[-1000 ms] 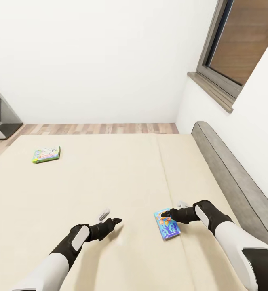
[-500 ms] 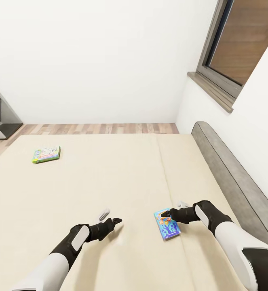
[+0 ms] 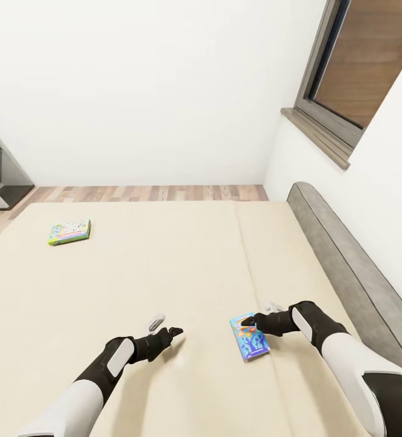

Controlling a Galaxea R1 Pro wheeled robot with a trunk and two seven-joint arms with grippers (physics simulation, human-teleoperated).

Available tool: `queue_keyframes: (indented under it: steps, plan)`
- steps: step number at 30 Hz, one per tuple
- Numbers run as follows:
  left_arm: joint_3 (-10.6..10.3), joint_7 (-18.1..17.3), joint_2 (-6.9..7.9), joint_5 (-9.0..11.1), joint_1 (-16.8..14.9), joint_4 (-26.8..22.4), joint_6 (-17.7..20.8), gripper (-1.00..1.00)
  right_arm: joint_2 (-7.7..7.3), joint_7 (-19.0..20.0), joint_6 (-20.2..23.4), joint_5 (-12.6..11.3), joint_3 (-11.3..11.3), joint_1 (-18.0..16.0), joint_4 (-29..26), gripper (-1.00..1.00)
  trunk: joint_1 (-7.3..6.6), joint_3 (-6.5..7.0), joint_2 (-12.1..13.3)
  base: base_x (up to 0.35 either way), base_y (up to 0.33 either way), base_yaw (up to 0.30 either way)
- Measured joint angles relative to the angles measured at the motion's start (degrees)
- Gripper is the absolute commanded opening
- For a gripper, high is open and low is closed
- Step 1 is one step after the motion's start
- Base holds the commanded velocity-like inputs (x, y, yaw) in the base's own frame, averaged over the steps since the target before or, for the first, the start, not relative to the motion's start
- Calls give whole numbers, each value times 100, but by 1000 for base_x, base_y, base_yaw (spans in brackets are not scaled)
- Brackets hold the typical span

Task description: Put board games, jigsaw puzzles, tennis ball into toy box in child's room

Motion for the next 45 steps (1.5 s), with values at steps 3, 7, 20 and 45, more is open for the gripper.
queue_keyframes:
  steps: [3,7,20,45]
  plan:
    - [0,1,0,1,0,0,0,100,-5,2,1,1,0,0,-1,100,0,0,0,0,0,0]
    - [0,1,0,-2,0,0,0,100,-9,3,1,1,0,0,-2,100,0,0,0,0,0,0]
    - [1,2,1,-9,0,0,-2,100,-13,4,2,0,0,0,-2,100,0,0,0,0,0,0]
    - [1,1,5,-2,0,0,-2,100,-3,-9,2,9,-1,0,-2,100,0,0,0,0,0,45]
